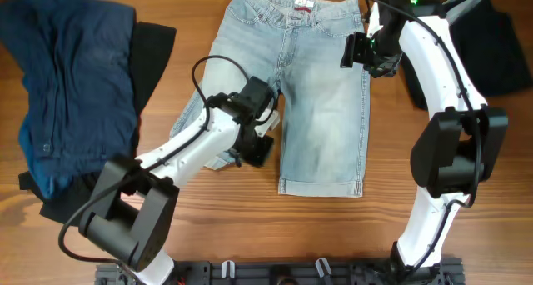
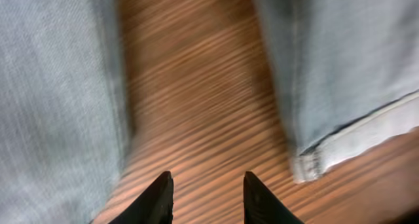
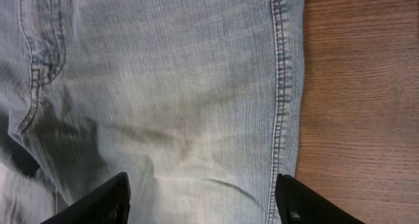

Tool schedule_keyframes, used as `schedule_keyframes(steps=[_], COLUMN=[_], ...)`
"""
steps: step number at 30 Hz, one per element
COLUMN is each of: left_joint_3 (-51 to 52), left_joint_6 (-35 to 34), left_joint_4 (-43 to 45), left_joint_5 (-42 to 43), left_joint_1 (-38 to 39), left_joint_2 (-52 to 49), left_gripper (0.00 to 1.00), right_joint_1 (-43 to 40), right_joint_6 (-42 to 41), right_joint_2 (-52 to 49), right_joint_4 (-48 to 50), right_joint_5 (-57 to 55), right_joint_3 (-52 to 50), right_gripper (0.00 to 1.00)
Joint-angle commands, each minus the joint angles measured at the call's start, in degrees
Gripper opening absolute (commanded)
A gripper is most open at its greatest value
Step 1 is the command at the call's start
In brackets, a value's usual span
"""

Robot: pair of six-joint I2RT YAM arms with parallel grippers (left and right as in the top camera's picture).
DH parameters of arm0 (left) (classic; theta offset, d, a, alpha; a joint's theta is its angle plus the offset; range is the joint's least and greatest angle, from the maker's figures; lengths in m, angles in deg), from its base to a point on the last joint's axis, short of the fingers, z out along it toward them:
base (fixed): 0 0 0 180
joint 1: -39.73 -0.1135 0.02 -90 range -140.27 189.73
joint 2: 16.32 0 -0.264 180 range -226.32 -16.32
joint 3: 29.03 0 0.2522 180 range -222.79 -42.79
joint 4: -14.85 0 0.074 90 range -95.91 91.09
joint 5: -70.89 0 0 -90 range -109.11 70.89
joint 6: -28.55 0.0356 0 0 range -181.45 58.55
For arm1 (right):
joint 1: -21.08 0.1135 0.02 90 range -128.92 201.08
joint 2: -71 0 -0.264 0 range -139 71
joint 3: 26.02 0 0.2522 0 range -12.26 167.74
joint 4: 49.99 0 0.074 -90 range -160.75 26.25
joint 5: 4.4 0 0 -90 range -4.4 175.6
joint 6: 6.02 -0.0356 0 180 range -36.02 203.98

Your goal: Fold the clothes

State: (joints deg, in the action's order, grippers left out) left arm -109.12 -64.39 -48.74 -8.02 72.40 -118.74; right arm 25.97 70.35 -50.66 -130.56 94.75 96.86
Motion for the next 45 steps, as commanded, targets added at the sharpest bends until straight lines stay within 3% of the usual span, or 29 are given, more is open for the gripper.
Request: schedule_keyframes(steps=[1, 10, 11, 12, 13, 17, 20, 23, 24, 25, 28, 30, 35, 38, 41, 42, 45], left_joint_3=[-0.2, 0.0, 0.0, 0.0, 0.0, -3.1, -10.9, -19.2, -21.1, -21.9, -22.0, -22.0, -22.0, -22.0, -22.0, -22.0, -22.0], left_joint_6=[-0.5, -0.6, -0.7, -2.9, -4.6, -9.1, -14.3, -17.5, -17.4, -17.4, -17.0, -16.8, -11.8, -11.9, -13.5, -14.1, -13.8], left_joint_4=[-0.2, 0.7, 0.5, -0.2, -1.0, -7.0, -15.5, -20.4, -20.9, -21.2, -22.1, -23.3, -22.2, -12.5, -2.6, -0.9, 2.6], left_joint_5=[-11.4, -18.6, -19.0, -21.8, -24.5, -25.7, -25.5, -19.7, -15.5, -13.1, -8.8, -8.1, -11.4, -14.7, -9.9, -9.6, -9.7], left_joint_1=[0.0, 0.6, 0.6, 0.6, 0.6, 0.6, 0.6, 0.6, 0.6, 0.6, 0.6, 0.6, 0.5, -0.6, -4.4, -5.5, -10.3], left_joint_2=[0.2, -8.2, -8.3, -8.3, -8.3, -7.7, -6.1, -4.9, -4.7, -4.6, -4.6, -4.6, -4.6, -4.6, -4.6, -4.6, -4.6], left_gripper=[0.35, 0.37, 0.34, 0.22, 0.04, 0.04, 0.04, 0.04, 0.17, 0.44, 0.85, 0.93, 0.93, 1.0, 1.0, 1.0, 1.0], right_joint_1=[0.2, 0.2, 0.2, 0.2, 0.2, 0.2, 0.2, 0.2, 0.2, 0.2, 0.2, 0.2, 0.2, 0.2, 0.2, 0.2, 0.2], right_joint_6=[0.8, 1.6, 1.6, 1.6, 1.6, 1.6, 1.6, 1.6, 1.6, 1.6, 1.8, 1.8, 1.4, -0.5, -1.9, -2.1, -4.6], right_joint_2=[0.5, 0.5, 0.5, 0.5, 0.5, 0.5, 0.5, 0.5, 0.5, 0.5, 0.5, 0.5, 0.5, 0.5, 0.5, 0.5, 0.5], right_joint_4=[0.1, 0.1, 0.2, 0.2, 0.3, 0.9, 1.3, 1.2, 1.2, 1.2, 1.0, 1.0, -0.9, 0.9, 2.5, 2.6, 3.2], right_joint_5=[-0.1, 0.1, 0.1, 0.1, 0.1, 1.0, 1.5, 1.4, 1.4, 1.4, 1.4, 1.4, 1.4, 1.4, 1.4, 1.3, -0.3], right_joint_3=[0.7, 0.7, 0.7, 0.7, 0.7, 0.7, 0.7, 0.7, 0.7, 0.7, 0.7, 0.7, 0.7, -2.3, -6.9, -8.1, -13.1], right_gripper=[0.71, 0.72, 0.72, 0.72, 0.72, 0.72, 0.71, 0.72, 0.72, 0.72, 0.74, 0.75, 0.74, 0.74, 0.67, 0.63, 0.61])
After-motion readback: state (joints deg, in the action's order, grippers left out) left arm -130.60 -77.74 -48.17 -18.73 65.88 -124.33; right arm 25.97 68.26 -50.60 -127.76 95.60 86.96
